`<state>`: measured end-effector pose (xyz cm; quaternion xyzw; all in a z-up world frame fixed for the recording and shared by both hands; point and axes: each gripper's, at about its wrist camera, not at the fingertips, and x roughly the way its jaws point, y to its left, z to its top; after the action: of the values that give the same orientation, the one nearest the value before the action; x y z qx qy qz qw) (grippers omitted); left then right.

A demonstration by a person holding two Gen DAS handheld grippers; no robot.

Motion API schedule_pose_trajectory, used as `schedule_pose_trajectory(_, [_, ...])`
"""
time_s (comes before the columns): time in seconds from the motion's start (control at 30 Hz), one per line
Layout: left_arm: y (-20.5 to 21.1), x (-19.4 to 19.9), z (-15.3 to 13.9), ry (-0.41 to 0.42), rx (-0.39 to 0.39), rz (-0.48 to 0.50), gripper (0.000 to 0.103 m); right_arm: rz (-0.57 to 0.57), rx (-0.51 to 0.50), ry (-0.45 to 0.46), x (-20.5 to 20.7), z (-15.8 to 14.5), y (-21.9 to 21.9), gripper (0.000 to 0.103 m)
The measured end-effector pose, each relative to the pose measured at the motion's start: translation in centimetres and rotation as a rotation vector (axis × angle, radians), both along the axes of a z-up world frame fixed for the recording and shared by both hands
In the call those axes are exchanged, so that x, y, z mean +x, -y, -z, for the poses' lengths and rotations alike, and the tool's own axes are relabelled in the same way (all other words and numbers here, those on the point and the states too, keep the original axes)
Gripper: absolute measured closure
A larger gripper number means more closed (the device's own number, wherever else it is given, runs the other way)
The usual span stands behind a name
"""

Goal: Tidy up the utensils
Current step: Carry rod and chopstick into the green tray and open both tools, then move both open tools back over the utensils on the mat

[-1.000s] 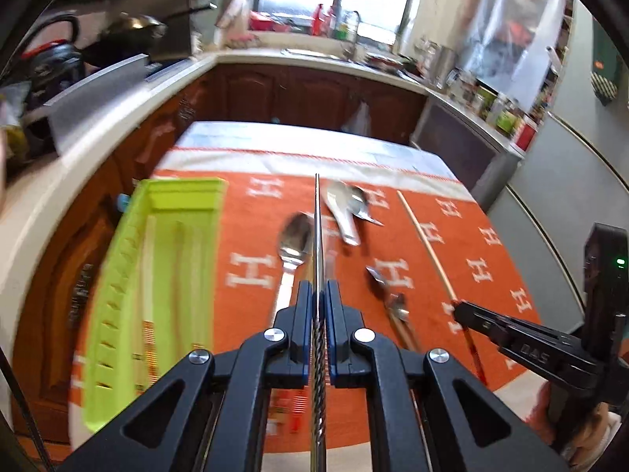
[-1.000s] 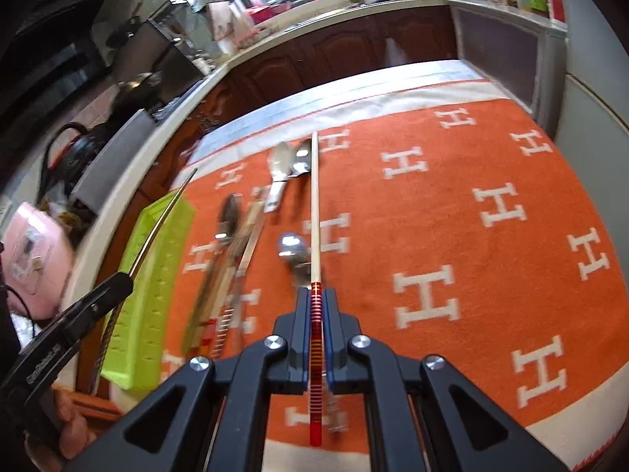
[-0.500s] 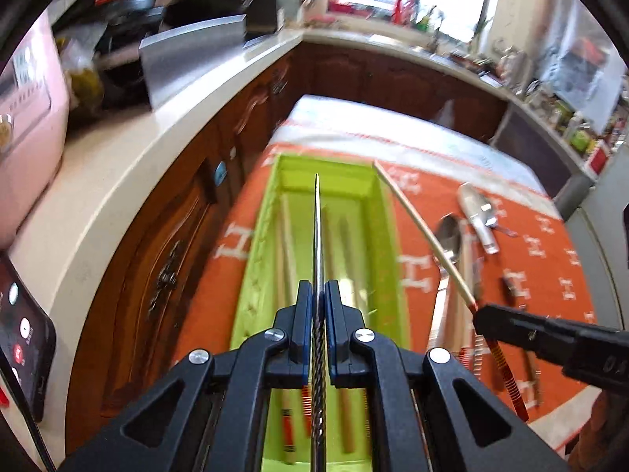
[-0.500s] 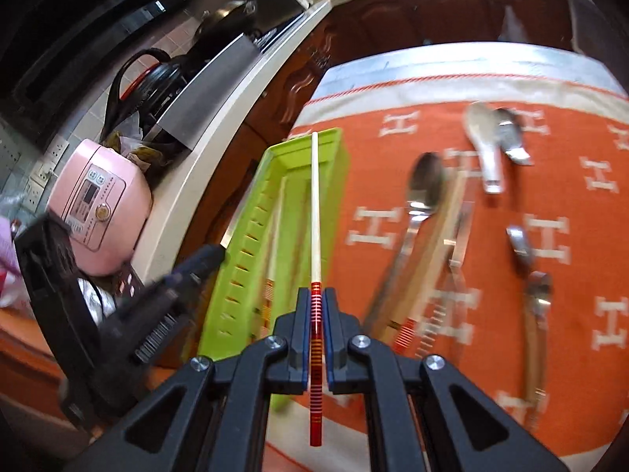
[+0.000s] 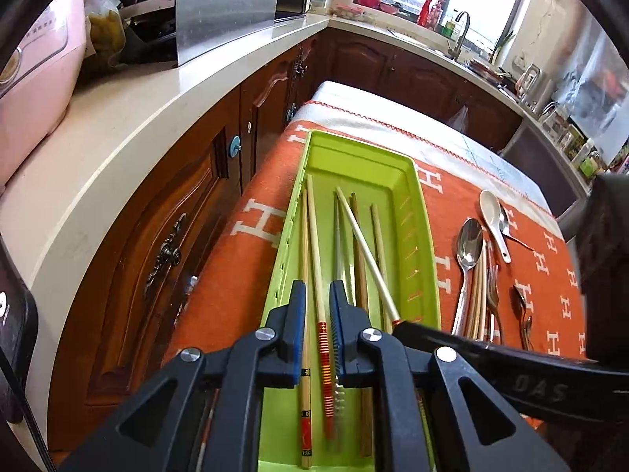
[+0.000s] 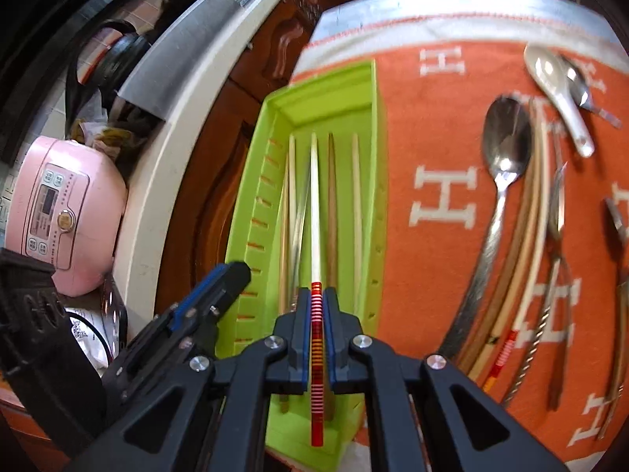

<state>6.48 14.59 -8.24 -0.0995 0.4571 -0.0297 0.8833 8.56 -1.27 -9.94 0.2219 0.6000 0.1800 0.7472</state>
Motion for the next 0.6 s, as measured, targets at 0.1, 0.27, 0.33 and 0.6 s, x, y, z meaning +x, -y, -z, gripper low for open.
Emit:
schedule_pose_trajectory(0.1, [-0.1,-0.5,-0.4,0.015,-0.009,0.002,0.092,-0.018,0.020,-0.009,-0.4,0.1,-0.1,0.096])
schedule_pose_trajectory(0.27, [0.0,-1.0,-1.0,0.025,-0.014,0.011,0.091,-0.044,0.045,-0.026,-1.0,0.2,-0.4,0.096])
schedule_pose_trajectory(0.33, [0.0,-1.2,-1.2,0.028,-0.014,0.014,0.091,-0.071,0.036,-0.020,-1.1,0.1,-0.9,0.096])
schedule_pose_trajectory(0.6, [0.6,-1.6,-1.8,0.022,-0.022,0.034,0.087,-0.093,0.007,0.024,-1.8,-0.6,-0.7,0.096])
